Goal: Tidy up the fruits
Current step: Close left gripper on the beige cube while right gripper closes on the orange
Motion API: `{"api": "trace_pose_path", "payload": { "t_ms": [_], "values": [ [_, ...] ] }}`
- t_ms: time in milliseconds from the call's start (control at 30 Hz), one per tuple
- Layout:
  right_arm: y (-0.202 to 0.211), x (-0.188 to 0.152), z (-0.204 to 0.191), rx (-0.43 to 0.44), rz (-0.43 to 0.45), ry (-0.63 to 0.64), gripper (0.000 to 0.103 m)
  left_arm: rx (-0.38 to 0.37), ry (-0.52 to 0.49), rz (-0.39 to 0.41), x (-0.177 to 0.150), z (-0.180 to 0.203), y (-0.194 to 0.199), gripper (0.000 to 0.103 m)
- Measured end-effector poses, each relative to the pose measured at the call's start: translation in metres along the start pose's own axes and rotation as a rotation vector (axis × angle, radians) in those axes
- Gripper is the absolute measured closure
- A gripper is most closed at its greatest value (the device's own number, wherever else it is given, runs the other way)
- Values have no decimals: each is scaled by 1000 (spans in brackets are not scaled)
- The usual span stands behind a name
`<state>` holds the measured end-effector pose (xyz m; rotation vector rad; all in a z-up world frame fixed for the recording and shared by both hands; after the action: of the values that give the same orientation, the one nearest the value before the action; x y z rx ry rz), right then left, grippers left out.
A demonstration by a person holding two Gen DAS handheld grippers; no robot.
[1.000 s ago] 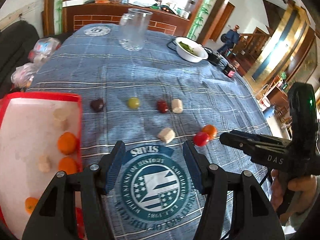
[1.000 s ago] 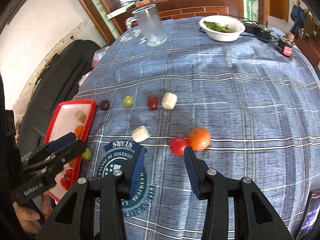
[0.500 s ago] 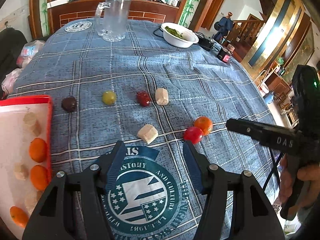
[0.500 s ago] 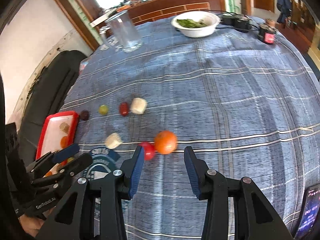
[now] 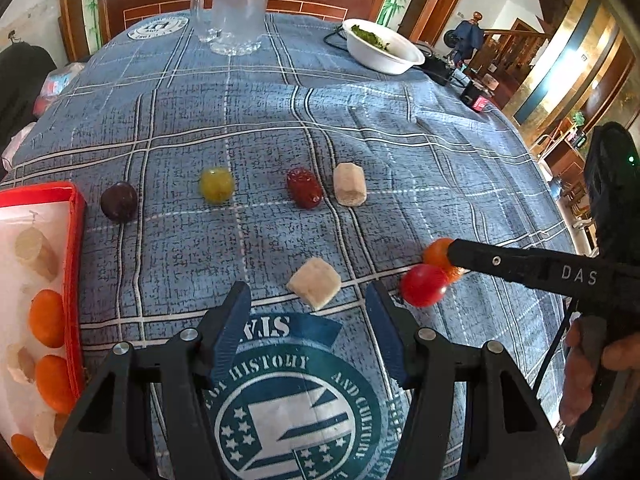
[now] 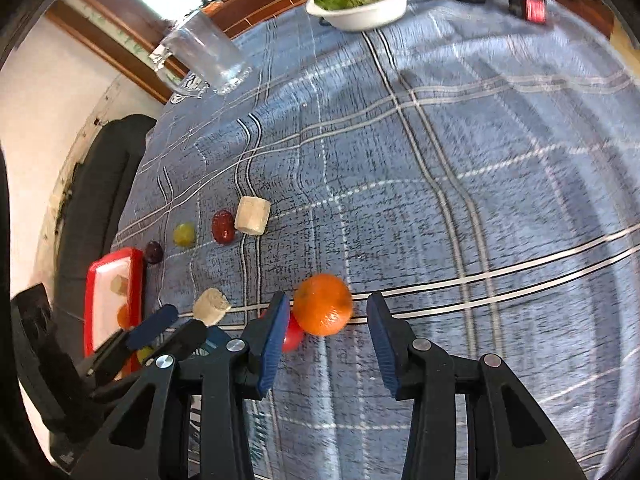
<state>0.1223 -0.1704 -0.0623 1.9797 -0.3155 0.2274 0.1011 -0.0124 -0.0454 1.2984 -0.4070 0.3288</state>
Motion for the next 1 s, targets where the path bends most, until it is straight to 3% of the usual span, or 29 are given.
{"api": "trace_pose_path", "payload": {
  "t_ms": [133, 300, 400, 500, 700, 1000],
  "values": [
    [-13, -2, 1, 19, -28, -44, 61, 5, -7, -20, 0, 2, -8, 49],
    [-19, 0, 3, 26, -40, -74, 61, 6, -34, -48, -1, 8, -19, 68],
    [-20, 1, 2, 8, -48, -67, 62, 14, -44, -56, -1, 11, -24, 74],
    [-23, 3, 0, -4, -43, -67, 68, -4, -45, -59, -2, 14, -23, 75],
    [-19, 3, -2, 1, -38, -70, 68, -21, -47, -53, -7, 17, -17, 75],
    [12, 6, -30, 6, 23, 56, 69, -48, 3, 12, -3, 5, 18, 75]
  ]
}}
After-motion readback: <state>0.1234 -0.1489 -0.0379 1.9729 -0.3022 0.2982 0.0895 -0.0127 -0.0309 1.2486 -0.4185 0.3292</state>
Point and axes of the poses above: each gripper's, at about its wrist camera, not at the fingertips, and y roughly against the way its jaws point, z to its right, x to its top, the point moved 9 cm from there along -y, roughly the way its jaws point
